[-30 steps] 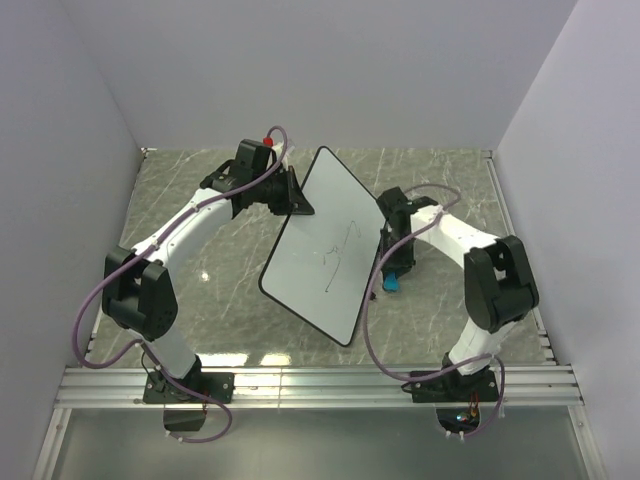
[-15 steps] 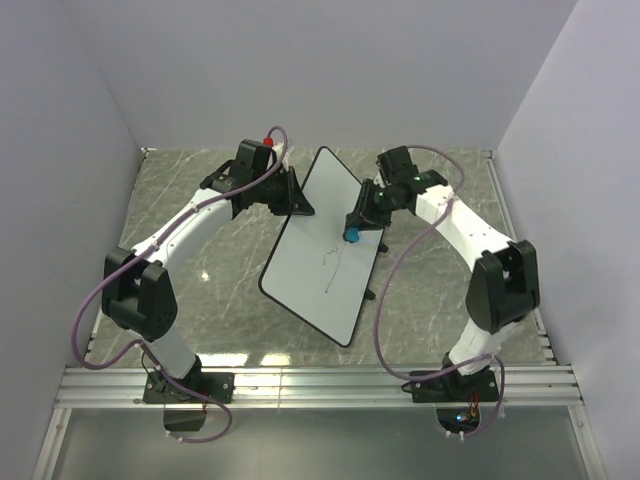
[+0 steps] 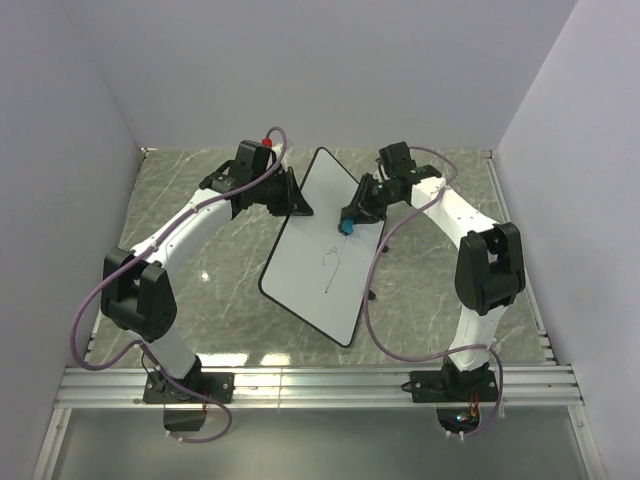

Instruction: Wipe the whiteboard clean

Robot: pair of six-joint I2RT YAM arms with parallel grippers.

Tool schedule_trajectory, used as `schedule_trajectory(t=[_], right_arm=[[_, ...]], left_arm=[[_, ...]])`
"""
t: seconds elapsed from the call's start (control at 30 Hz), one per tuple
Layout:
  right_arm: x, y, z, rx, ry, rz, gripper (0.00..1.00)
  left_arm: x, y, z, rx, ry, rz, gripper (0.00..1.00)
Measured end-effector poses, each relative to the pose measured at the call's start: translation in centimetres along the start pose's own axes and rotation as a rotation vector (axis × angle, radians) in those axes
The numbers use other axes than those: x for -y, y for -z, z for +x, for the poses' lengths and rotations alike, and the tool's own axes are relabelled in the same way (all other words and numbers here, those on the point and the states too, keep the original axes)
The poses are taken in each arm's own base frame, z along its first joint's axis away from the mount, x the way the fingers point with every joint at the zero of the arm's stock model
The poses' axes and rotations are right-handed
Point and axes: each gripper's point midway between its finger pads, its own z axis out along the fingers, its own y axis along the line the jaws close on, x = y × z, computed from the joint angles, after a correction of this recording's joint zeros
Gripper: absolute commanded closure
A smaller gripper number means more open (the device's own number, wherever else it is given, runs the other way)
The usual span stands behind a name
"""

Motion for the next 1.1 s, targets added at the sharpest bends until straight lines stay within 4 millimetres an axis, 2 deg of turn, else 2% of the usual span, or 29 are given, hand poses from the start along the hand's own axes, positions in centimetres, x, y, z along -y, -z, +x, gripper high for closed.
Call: schedule_trajectory(t=[0.03, 0.13, 0.27, 0.37, 0.47, 0.6, 0.67, 0.83, 0.93, 1.0, 1.1], right_arm=[[0.5, -0.1, -0.1, 0.004, -0.008, 0.004, 1.0], [3.7, -0.6, -0.2, 0.012, -0.048, 0.06, 1.0], [7.8, -1.2, 0.8, 0.002, -0.093, 0.144, 1.0], [9.1, -1.3, 1.5, 0.004, -0.094, 0.167, 1.0], [9.2, -1.2, 1.6, 0.01, -0.088, 0.168, 1.0], [8.8, -1.1, 1.6, 0.012, -0.073, 0.175, 1.0], [7.9, -0.9, 1.6, 0.01, -0.053, 0.172, 1.0], [2.6, -0.3, 1.6, 0.027, 0.089, 0.118, 1.0], [-0.9, 0.2, 2.8, 0.043, 0.197, 0.073, 1.0], [-1.9, 0.4, 3.6, 0.047, 0.233, 0.05, 1.0], [-1.6, 0.3, 4.8, 0.061, 0.242, 0.017, 1.0]], left_arm=[[0.0, 0.0, 0.0, -0.001, 0.001, -0.001, 1.0], [0.0, 0.1, 0.1, 0.001, 0.001, -0.001, 1.0], [-0.1, 0.1, 0.1, 0.002, 0.003, -0.005, 1.0], [-0.1, 0.1, 0.1, 0.003, 0.003, -0.005, 1.0], [0.0, 0.1, 0.1, 0.002, 0.002, -0.004, 1.0], [0.0, 0.1, 0.1, 0.003, 0.001, -0.004, 1.0], [0.1, 0.1, 0.1, 0.003, 0.0, -0.003, 1.0], [0.0, 0.1, 0.2, 0.002, 0.001, -0.009, 1.0], [0.0, 0.2, 0.2, 0.003, 0.001, -0.013, 1.0], [-0.1, 0.2, 0.2, 0.003, 0.001, -0.013, 1.0], [-0.1, 0.2, 0.4, -0.003, 0.001, -0.015, 1.0]])
